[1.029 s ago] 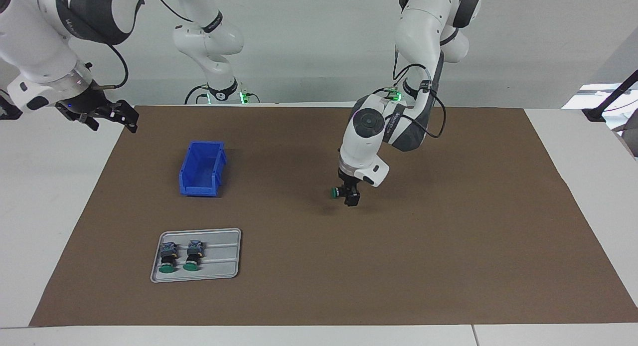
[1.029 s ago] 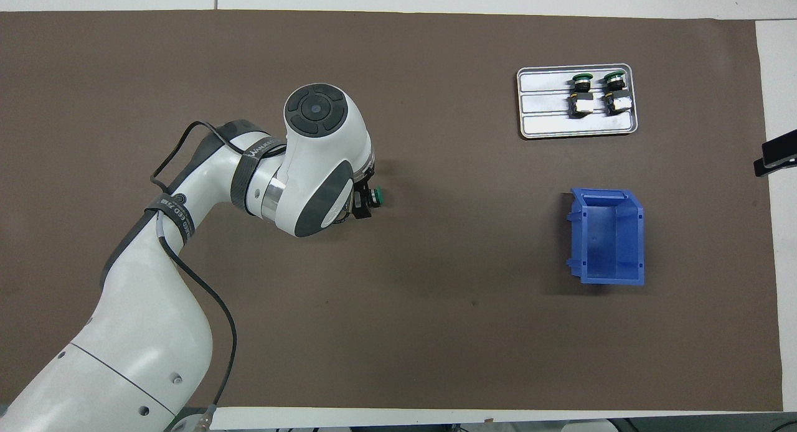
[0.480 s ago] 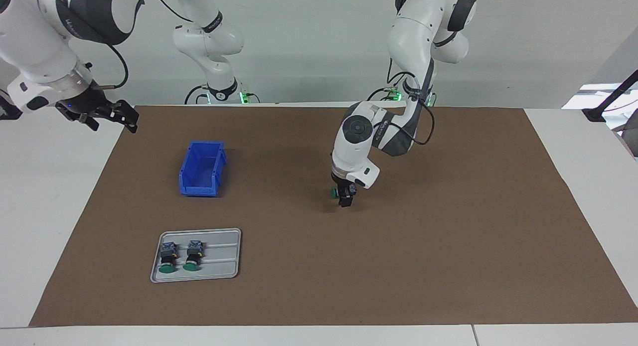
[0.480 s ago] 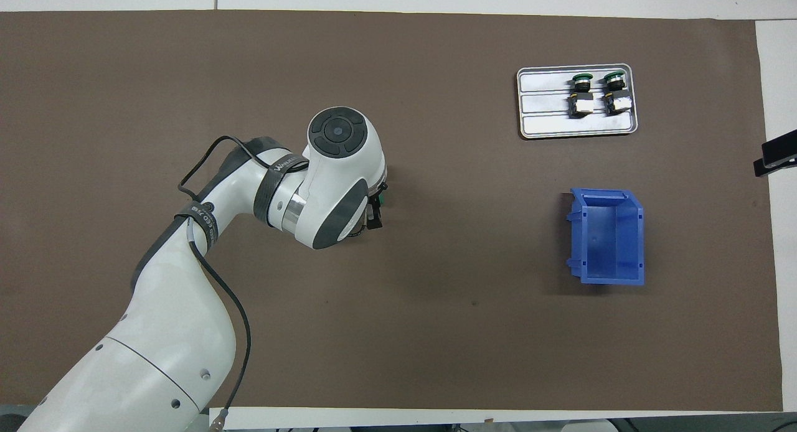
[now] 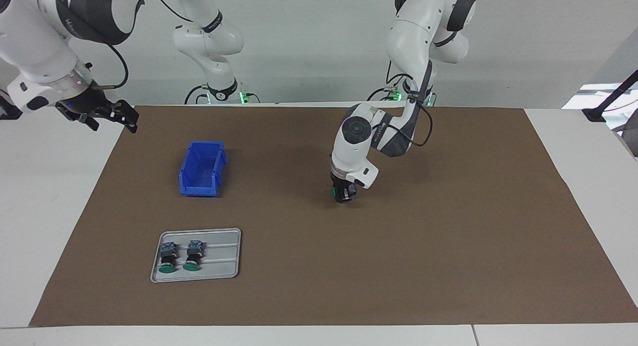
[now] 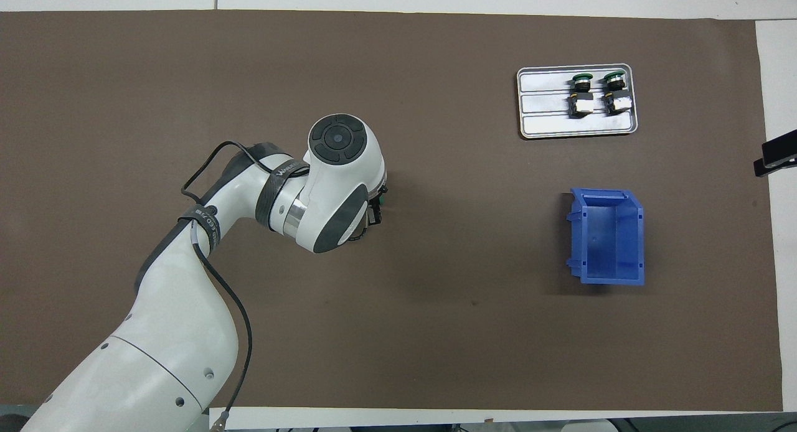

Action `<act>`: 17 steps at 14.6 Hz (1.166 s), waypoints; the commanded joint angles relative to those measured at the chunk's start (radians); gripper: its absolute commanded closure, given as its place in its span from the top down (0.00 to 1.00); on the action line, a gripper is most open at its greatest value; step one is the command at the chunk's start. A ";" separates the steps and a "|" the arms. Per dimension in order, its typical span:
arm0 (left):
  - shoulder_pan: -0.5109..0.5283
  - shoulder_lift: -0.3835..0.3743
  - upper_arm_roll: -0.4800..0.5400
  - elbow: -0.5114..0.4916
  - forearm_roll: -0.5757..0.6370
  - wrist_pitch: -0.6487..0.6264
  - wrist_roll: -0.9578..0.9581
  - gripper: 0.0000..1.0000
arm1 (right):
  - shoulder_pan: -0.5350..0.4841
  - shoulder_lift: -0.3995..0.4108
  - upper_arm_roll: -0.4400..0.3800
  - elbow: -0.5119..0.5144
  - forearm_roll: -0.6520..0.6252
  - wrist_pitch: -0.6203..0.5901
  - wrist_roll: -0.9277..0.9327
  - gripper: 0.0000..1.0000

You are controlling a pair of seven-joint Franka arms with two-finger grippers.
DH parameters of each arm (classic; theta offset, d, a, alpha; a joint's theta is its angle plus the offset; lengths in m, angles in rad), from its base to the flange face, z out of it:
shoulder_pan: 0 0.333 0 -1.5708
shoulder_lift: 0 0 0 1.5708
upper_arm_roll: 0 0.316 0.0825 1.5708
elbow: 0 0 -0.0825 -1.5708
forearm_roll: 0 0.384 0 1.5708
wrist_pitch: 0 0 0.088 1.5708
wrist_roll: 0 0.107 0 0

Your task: Place and press button with both arms

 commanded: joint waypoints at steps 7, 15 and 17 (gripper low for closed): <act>-0.014 -0.013 0.016 -0.007 0.005 0.005 -0.033 0.04 | -0.002 -0.025 0.000 -0.029 0.016 0.003 -0.022 1.00; 0.048 -0.197 0.022 -0.071 0.005 -0.027 -0.010 0.00 | -0.002 -0.025 0.000 -0.029 0.016 0.003 -0.022 1.00; 0.115 -0.250 0.015 -0.136 -0.015 0.028 0.024 0.00 | -0.002 -0.025 0.000 -0.029 0.016 0.003 -0.022 1.00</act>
